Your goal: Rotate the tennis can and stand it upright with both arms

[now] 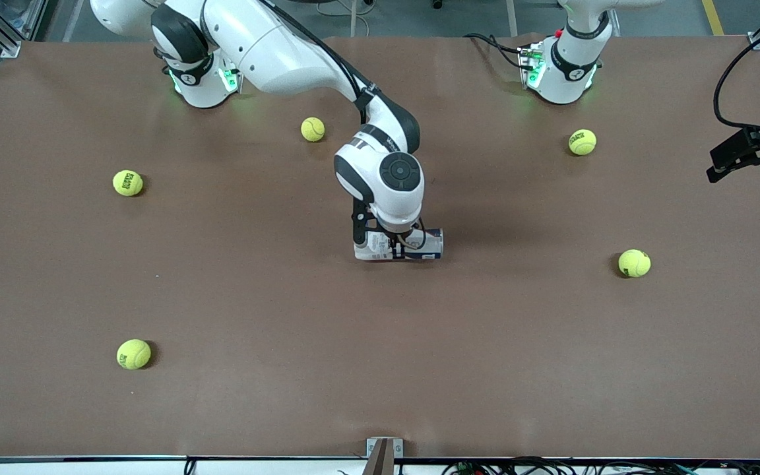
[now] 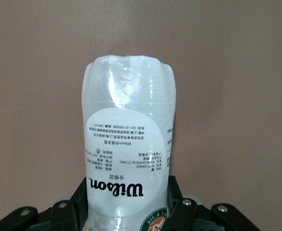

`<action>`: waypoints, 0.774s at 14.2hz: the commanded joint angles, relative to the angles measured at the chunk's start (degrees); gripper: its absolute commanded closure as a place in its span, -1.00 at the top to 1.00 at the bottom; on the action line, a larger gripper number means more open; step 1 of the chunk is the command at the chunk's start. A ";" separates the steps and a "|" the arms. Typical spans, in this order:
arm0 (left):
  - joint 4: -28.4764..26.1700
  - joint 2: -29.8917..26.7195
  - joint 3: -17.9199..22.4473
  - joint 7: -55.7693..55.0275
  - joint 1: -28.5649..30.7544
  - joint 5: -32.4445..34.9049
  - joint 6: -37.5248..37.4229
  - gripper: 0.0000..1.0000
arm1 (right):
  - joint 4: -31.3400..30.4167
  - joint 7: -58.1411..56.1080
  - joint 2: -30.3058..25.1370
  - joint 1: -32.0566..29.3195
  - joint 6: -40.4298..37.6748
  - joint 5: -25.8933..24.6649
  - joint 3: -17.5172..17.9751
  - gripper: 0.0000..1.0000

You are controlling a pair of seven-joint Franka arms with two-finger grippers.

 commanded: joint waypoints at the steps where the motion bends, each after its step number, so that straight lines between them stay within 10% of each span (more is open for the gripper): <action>1: 0.48 -0.12 -0.13 0.18 -0.26 0.35 -0.93 1.00 | 4.57 2.55 3.36 2.06 -0.99 -0.97 -0.92 0.31; 11: 0.22 0.49 -1.00 -3.07 -1.40 0.26 -1.28 1.00 | 5.63 4.31 5.75 2.77 1.82 -0.97 -1.01 0.41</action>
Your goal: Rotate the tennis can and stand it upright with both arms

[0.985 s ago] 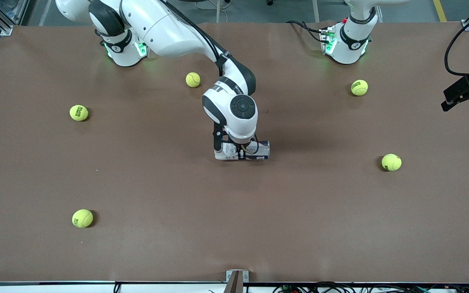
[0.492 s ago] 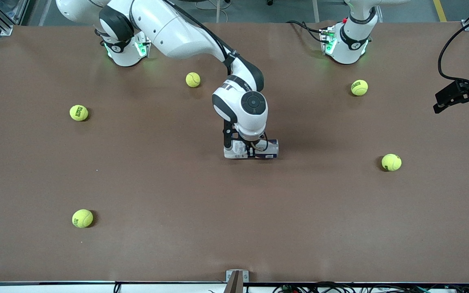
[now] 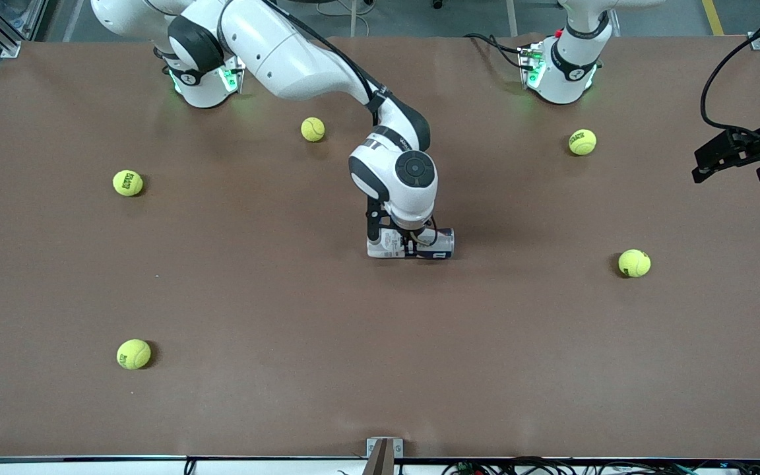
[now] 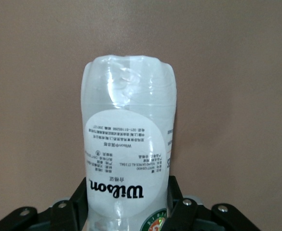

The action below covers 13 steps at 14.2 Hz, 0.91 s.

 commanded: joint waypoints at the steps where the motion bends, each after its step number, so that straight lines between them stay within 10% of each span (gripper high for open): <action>1: 0.29 0.76 -0.36 -1.42 -0.23 0.26 -0.78 1.00 | 1.95 1.84 1.48 0.68 0.50 -0.94 -0.58 0.56; 7: 0.29 4.02 -0.80 -0.90 -0.23 -2.36 -0.78 1.00 | 1.95 1.75 1.83 1.12 1.21 -1.11 -1.37 1.00; 13: -3.74 7.35 -0.63 -0.54 2.05 -25.44 -0.96 1.00 | 2.30 1.58 1.13 1.04 -1.59 -1.03 -1.28 1.00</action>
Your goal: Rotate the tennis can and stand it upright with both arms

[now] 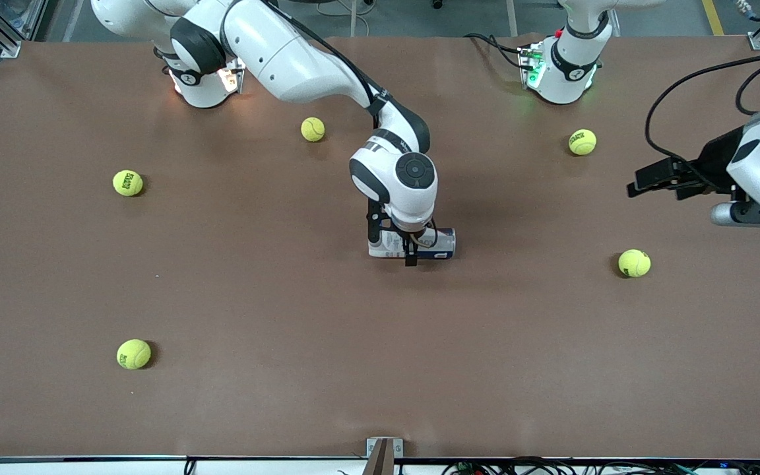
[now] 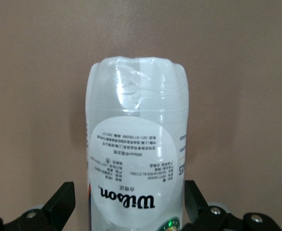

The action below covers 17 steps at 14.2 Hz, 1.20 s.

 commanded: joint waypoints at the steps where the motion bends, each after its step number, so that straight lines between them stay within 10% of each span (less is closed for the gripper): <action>1: -1.07 3.13 -0.08 1.12 2.12 -10.05 -0.42 1.00 | 2.13 1.42 -0.25 0.61 -2.92 -0.62 -0.48 1.00; 11: -9.06 16.48 -0.43 19.12 4.86 -34.76 4.75 1.00 | 2.93 -16.99 -10.52 -7.03 -17.23 0.44 0.58 1.00; 17: -16.00 22.83 -0.44 31.07 -0.68 -44.61 13.28 1.00 | -9.96 -44.93 -21.68 -17.83 -19.99 0.35 0.40 1.00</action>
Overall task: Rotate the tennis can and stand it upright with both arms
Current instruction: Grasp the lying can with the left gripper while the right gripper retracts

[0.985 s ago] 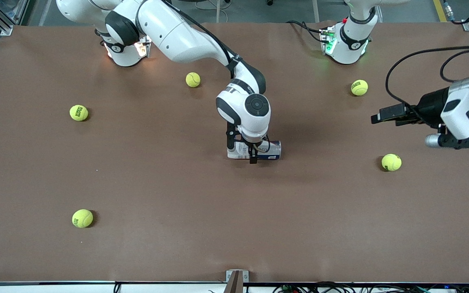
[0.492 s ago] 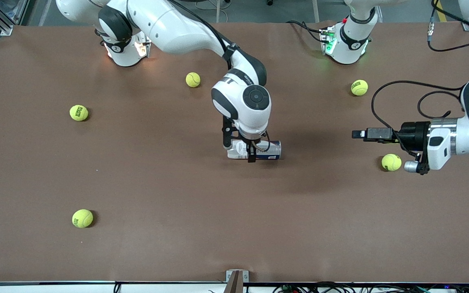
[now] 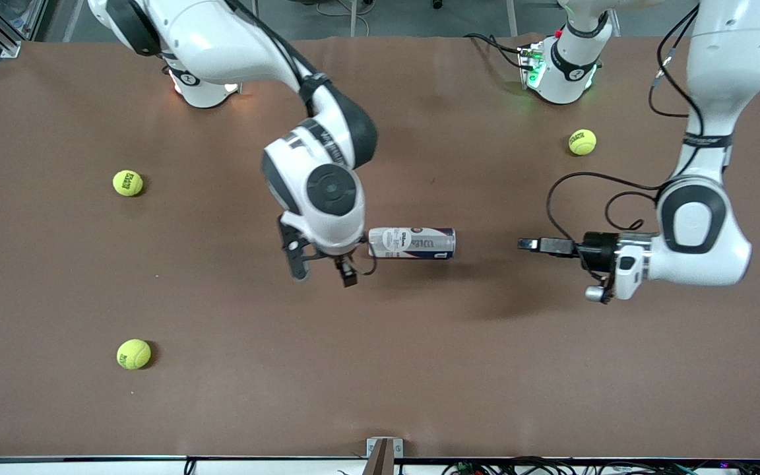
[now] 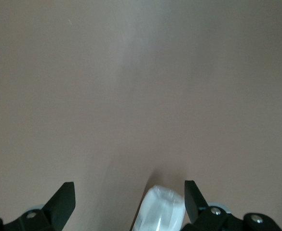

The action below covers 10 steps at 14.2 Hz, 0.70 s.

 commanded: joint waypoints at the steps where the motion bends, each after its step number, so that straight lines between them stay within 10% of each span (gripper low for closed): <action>1: -4.08 0.09 0.13 5.22 -2.19 -4.62 3.30 1.00 | -13.91 -13.57 -10.08 -5.88 2.60 0.29 0.95 1.00; 10: -8.66 4.40 0.13 9.53 -10.46 -12.37 14.73 1.00 | -27.22 -61.99 -22.23 -24.08 3.23 0.29 0.78 1.00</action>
